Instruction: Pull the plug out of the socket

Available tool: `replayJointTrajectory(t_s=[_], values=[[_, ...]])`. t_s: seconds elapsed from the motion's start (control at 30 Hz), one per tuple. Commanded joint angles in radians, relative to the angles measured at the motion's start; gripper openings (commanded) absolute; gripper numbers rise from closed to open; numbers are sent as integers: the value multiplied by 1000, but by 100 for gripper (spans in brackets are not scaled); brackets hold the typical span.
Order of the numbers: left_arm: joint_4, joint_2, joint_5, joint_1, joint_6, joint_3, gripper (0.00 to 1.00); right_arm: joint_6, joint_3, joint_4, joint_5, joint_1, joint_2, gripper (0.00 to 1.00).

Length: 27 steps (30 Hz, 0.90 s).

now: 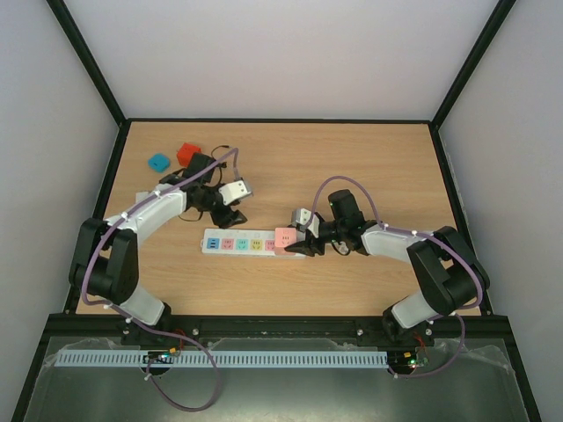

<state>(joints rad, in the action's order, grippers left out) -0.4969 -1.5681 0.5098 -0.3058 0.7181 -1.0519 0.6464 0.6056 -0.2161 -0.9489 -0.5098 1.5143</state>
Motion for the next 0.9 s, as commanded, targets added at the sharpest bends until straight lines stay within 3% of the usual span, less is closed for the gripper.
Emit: replayJointTrajectory(t_s=[0.0, 0.47, 0.63, 0.87], values=[[-38, -19, 40, -39, -45, 35, 67, 7, -18, 49, 52, -2, -5, 37], [-4, -91, -48, -145, -21, 51, 66, 7, -14, 61, 41, -4, -6, 37], [23, -105, -58, -164, -8, 72, 52, 7, -15, 64, 42, -4, -9, 37], [73, -5, -9, -170, 58, 148, 44, 10, -15, 68, 42, -4, -8, 37]])
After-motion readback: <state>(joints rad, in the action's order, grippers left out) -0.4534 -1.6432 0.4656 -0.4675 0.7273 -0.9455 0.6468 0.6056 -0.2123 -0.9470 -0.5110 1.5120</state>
